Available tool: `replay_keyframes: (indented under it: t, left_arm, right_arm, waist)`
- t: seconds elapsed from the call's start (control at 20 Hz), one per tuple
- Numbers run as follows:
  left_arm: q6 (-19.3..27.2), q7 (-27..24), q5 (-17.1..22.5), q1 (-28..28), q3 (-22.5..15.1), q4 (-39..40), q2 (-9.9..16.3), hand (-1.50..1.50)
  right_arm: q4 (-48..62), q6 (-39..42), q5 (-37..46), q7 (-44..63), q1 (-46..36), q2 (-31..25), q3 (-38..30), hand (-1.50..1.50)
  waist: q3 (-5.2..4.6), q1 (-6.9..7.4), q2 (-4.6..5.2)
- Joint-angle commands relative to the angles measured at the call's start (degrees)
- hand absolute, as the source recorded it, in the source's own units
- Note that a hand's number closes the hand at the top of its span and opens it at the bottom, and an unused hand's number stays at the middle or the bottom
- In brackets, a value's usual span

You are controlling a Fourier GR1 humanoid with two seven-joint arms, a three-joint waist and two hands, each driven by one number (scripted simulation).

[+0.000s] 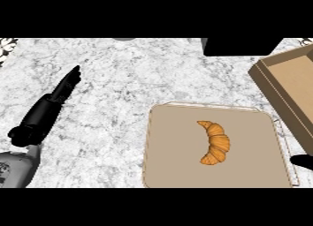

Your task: Pick the croissant from the tray and place it in the cardboard box

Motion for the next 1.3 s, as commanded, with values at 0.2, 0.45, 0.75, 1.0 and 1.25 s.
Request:
replay_keyframes:
  t: [0.2,0.45,0.75,1.0,1.25]
  left_arm:
    - [-1.7,0.1,0.3,-0.8,0.9,-0.2,0.1,0.00]
    - [-1.9,3.6,0.1,-3.9,0.9,-0.4,-0.6,0.00]
    - [-1.1,-0.4,-2.3,-0.1,-0.3,0.4,-2.8,0.00]
    - [-3.6,1.5,-1.5,-2.9,1.7,0.3,-1.1,0.00]
    - [-4.9,0.0,-2.0,-0.3,3.2,-0.7,-1.3,0.00]
  right_arm:
    - [-6.8,10.8,10.5,13.7,-1.6,-8.8,9.2,-1.50]
    - [-15.9,19.4,11.5,29.7,-7.4,-8.6,18.1,-1.50]
    - [-16.7,29.2,12.7,48.6,-18.8,-1.9,26.7,-1.50]
    - [-11.4,34.0,16.2,60.6,-24.4,10.9,37.2,-1.50]
    - [-11.5,37.9,14.6,65.7,-23.9,16.1,35.4,-1.50]
  waist:
    - [-0.17,1.43,0.17]
    - [-0.17,1.65,0.16]
    - [-0.19,2.05,0.19]
    - [-0.13,1.68,0.11]
    - [-0.06,0.88,-0.04]
